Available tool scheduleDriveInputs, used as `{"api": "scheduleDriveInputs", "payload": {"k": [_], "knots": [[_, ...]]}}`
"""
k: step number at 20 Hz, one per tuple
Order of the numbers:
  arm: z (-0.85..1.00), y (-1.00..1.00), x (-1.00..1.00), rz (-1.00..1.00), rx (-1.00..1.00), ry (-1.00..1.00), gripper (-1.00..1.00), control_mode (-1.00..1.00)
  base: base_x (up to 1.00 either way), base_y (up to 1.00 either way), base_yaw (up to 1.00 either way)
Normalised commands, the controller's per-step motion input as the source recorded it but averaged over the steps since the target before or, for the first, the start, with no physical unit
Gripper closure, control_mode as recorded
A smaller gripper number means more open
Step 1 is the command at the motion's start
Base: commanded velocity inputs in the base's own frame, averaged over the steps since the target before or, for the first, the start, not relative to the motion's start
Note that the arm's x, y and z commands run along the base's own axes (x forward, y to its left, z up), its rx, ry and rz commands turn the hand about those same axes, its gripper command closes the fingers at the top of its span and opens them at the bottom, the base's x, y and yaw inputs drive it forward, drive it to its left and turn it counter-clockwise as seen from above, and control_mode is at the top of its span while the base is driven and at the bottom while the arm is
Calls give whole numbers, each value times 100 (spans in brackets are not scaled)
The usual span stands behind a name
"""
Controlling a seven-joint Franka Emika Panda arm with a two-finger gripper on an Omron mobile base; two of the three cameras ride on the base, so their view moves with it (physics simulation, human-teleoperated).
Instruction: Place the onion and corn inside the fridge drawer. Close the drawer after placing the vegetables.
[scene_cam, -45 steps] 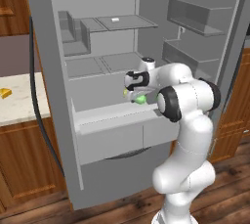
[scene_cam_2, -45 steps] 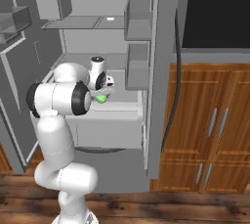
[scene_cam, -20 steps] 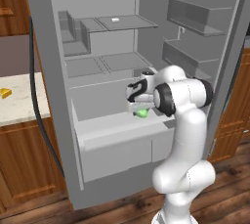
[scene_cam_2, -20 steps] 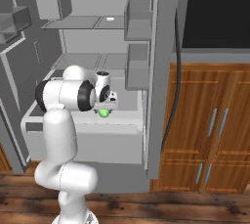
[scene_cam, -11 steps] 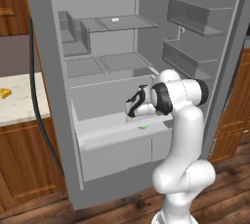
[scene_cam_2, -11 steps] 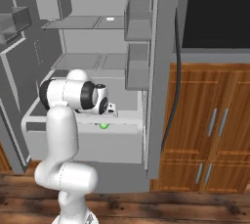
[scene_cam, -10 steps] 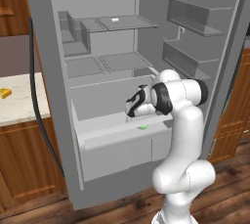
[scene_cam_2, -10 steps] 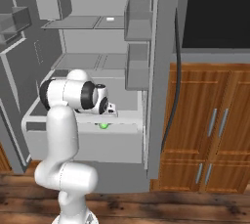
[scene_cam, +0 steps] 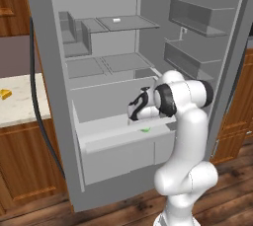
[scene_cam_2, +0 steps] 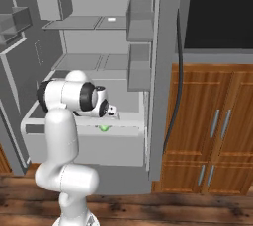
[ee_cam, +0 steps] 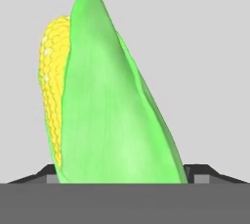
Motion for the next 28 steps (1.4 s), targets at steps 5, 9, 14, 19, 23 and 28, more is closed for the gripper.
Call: {"api": "scheduleDriveInputs", "payload": {"k": [5, 9, 14, 19, 23, 28], "knots": [[26, 0, -3, -4, -2, -17, -100, -100, 0, 0, 0], [69, 0, -6, -10, -3, -12, -100, -100, 0, 0, 0], [100, 1, -92, -6, 2, -22, -100, -100, 0, 0, 0], [100, 0, -100, -3, 13, -19, -100, -100, 0, 0, 0], [76, 0, -100, -1, 13, -6, -100, -100, 0, 0, 0], [22, 0, -98, -7, 10, 0, -100, -100, 0, 0, 0]]}}
